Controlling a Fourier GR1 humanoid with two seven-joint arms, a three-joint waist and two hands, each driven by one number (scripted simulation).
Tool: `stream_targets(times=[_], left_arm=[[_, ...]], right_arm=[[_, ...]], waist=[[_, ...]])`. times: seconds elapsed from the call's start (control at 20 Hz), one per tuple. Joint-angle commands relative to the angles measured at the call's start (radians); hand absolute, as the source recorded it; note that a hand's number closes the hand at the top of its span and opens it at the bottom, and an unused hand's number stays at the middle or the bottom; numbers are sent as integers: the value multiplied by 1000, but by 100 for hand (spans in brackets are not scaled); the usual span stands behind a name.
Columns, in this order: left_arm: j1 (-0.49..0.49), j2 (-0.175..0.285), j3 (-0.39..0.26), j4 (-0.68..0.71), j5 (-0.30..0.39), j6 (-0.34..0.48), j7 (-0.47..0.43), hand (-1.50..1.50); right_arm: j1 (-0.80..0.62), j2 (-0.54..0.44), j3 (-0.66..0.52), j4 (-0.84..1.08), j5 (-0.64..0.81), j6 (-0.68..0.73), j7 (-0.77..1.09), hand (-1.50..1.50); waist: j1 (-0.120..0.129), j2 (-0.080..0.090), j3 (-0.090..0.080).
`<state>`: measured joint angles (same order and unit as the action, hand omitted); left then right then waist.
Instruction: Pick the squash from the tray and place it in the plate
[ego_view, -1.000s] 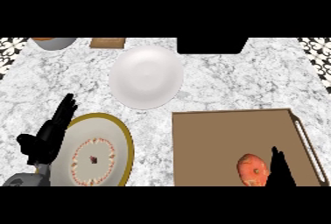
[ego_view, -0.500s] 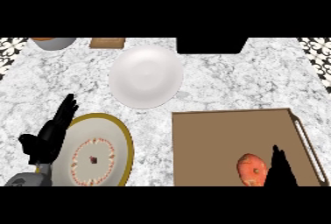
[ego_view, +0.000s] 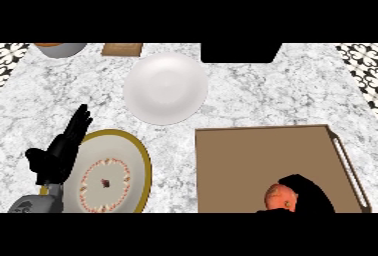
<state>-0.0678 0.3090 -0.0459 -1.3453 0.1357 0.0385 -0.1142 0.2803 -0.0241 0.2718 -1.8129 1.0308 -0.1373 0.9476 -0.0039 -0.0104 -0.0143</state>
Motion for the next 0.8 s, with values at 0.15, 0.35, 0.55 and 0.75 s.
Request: stream_targets(times=[0.15,0.35,0.55,0.75], left_arm=[[11,-14,-4,-34,-18,-7,20,0],[-25,-28,-26,1,-33,-15,-8,0],[-50,-4,2,26,-22,-31,-8,0],[-49,-11,16,49,-15,-39,-7,0]], right_arm=[[-122,-96,-78,120,-93,42,-154,150],[-309,-243,-91,206,-201,211,-362,150],[-443,-338,-102,358,-190,184,-599,150],[-546,-339,-139,493,-216,91,-797,150]], waist=[[13,11,15],[59,25,18],[48,23,17],[25,17,16]])
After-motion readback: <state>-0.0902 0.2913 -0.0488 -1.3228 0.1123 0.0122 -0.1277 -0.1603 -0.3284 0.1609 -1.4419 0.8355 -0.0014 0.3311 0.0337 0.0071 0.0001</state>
